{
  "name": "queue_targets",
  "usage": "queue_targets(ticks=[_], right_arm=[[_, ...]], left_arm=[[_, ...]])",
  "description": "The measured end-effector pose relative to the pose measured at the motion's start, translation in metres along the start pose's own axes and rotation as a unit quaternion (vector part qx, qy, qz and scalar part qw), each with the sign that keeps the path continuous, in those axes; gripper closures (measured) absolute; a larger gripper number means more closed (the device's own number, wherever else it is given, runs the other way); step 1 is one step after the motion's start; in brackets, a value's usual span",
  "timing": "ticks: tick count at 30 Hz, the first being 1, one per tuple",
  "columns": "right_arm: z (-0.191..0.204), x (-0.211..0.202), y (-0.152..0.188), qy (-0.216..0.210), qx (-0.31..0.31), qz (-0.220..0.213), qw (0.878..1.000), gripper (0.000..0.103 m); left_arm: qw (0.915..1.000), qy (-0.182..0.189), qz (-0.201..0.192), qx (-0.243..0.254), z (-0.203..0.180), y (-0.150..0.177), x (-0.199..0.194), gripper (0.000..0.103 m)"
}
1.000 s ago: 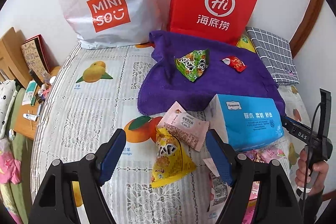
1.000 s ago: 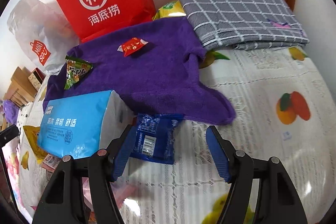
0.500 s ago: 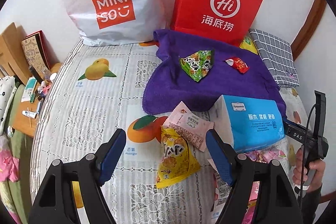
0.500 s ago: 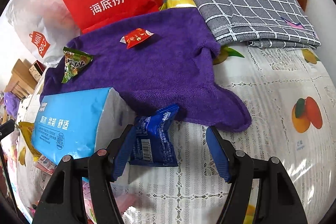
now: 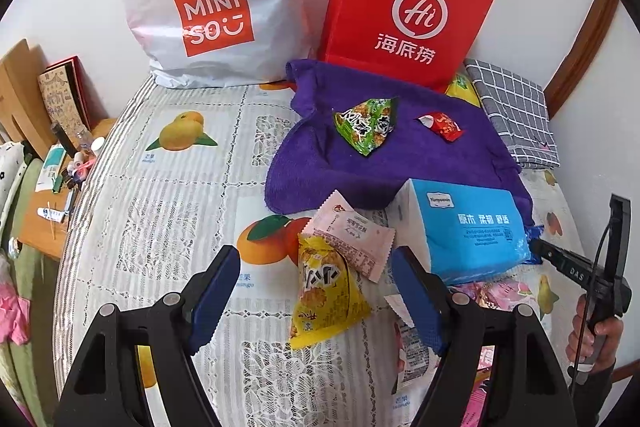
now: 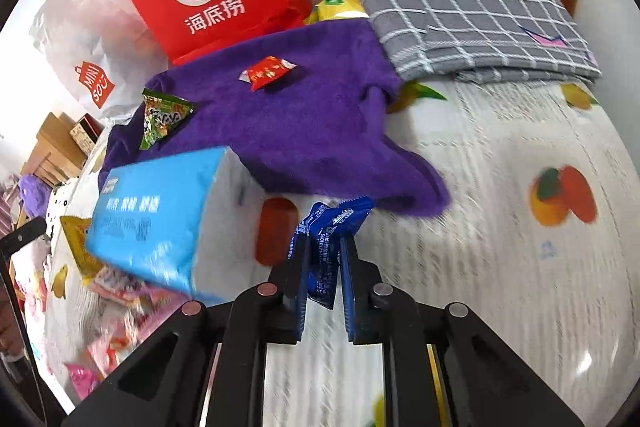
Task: Organize snacks
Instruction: 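Close the right gripper on the blue snack packet beside the tissue box, then grasp the yellow snack bag with the left gripper while the right gripper lifts the blue packet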
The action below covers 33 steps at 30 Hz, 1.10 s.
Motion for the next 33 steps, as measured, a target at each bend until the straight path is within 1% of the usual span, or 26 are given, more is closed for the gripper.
queue_targets(ticks=[1,3,4,5,6,7,9,10,12,15,18,20,21,22,26,30,33], right_arm=[[-0.004,-0.003,0.004,0.007,0.002,0.001,1.000,0.088],[-0.013,-0.006,0.010,0.017,0.011,0.002,1.000,0.083],[-0.016,-0.007,0.011,0.022,0.016,0.002,1.000,0.075],[-0.017,-0.007,0.012,0.022,0.017,0.001,1.000,0.069],[-0.017,-0.008,0.012,0.020,0.018,-0.004,1.000,0.057],[-0.017,-0.008,0.012,0.019,0.018,-0.007,1.000,0.050],[-0.013,-0.006,0.009,0.019,0.016,-0.009,1.000,0.045],[-0.012,-0.003,0.007,0.021,0.017,-0.006,1.000,0.041],[-0.011,0.005,0.003,0.030,0.025,0.001,0.999,0.037],[-0.008,0.020,0.000,0.035,0.027,0.019,0.999,0.037],[-0.004,0.024,-0.002,0.060,0.013,0.005,0.998,0.037],[-0.003,0.024,-0.001,0.075,0.004,-0.003,0.997,0.042],[-0.004,0.024,-0.001,0.090,0.000,-0.006,0.996,0.052],[-0.005,0.024,0.000,0.097,-0.005,-0.009,0.995,0.057],[-0.008,0.021,0.004,0.091,-0.010,-0.018,0.996,0.058],[-0.009,0.019,0.008,0.102,-0.017,-0.024,0.994,0.058],[-0.010,0.015,0.013,0.099,-0.016,-0.027,0.995,0.059]], left_arm=[[1.0000,0.001,0.000,0.001,-0.001,0.001,0.000,0.026],[1.0000,0.003,0.001,0.000,-0.001,0.001,0.001,0.026],[1.0000,0.004,0.002,0.000,-0.002,0.001,0.002,0.026],[1.0000,0.004,0.003,0.000,-0.002,0.002,0.003,0.026],[1.0000,0.004,0.005,0.001,-0.002,0.002,0.004,0.026],[1.0000,0.003,0.009,0.002,-0.002,0.002,0.005,0.026],[1.0000,-0.001,0.009,0.001,-0.001,0.002,0.007,0.026],[1.0000,-0.002,0.010,0.000,0.000,0.002,0.007,0.026],[0.9999,-0.003,0.011,-0.003,0.003,0.001,0.008,0.026],[0.9999,-0.006,0.011,-0.005,0.007,0.000,0.010,0.026],[0.9999,-0.007,0.012,-0.007,0.011,-0.001,0.014,0.026],[0.9998,-0.005,0.016,-0.007,0.012,-0.002,0.019,0.026],[0.9998,-0.003,0.019,-0.005,0.010,-0.001,0.022,0.026],[0.9998,-0.001,0.022,-0.002,0.008,-0.001,0.026,0.026],[0.9993,-0.003,0.034,0.016,-0.001,0.003,0.041,0.026],[0.9981,-0.018,0.052,0.027,-0.006,0.011,0.058,0.026],[0.9971,-0.029,0.064,0.028,-0.005,0.016,0.070,0.026]])
Point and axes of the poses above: each gripper's, at about its wrist camera, not at the fingertips, and x roughly the way its jaws point, z to its left, y to its underside, the point moved 6 cm from there along x, roughly the way its jaws point, and after that the axes turned 9 degrees about z, right-handed, at the moved point
